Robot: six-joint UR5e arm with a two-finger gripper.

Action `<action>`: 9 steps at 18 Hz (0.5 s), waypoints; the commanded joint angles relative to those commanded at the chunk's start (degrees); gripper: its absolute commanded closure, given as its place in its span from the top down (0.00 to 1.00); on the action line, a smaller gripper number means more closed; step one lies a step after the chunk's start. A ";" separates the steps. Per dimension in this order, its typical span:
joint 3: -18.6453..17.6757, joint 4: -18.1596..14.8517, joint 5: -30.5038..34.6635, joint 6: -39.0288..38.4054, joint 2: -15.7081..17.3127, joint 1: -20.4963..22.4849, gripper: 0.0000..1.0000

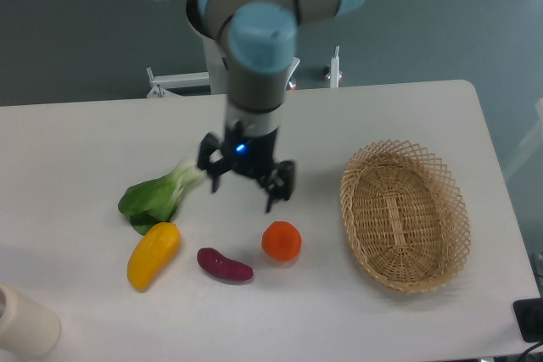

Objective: Pick up the mango from the table
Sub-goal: 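Move the open gripper over to the yellow mango and lower it, then close the gripper around the yellow mango's end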

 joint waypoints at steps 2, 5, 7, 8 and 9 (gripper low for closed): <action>0.61 0.18 1.32 -1.15 -2.38 -2.29 1.00; 0.70 1.57 2.73 -1.50 -5.98 -6.16 1.00; 0.35 1.93 3.35 -1.50 -6.78 -8.10 1.00; -0.08 2.63 3.61 -1.50 -7.83 -8.80 1.00; -0.09 2.73 4.40 -1.59 -8.45 -9.16 1.00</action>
